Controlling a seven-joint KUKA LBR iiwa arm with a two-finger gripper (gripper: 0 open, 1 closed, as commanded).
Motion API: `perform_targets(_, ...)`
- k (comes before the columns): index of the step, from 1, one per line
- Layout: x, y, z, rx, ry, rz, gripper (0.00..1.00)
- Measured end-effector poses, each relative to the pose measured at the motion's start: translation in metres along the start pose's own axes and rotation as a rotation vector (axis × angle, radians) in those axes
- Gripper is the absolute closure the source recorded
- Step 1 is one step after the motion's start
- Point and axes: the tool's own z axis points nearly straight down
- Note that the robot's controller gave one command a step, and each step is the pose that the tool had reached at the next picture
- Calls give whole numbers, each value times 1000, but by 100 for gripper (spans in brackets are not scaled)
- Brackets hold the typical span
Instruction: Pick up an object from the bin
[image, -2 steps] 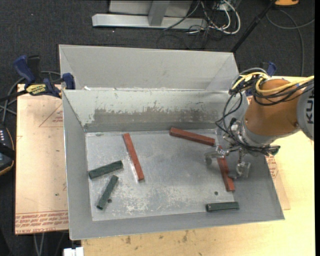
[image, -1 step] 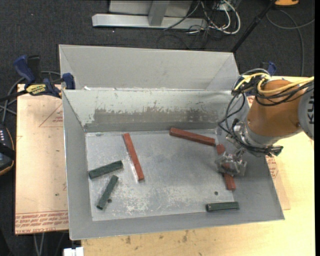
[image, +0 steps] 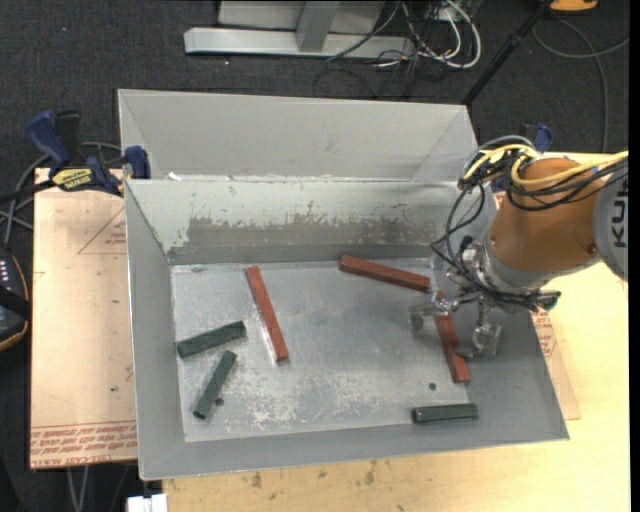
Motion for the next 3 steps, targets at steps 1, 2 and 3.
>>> perform_targets(1, 7, -2, 0, 3, 13, 1, 100)
perform_targets(2, 0, 0, 0, 0, 0, 0, 0)
perform_targets(3, -35, -25, -23, 8, 14, -53, 0)
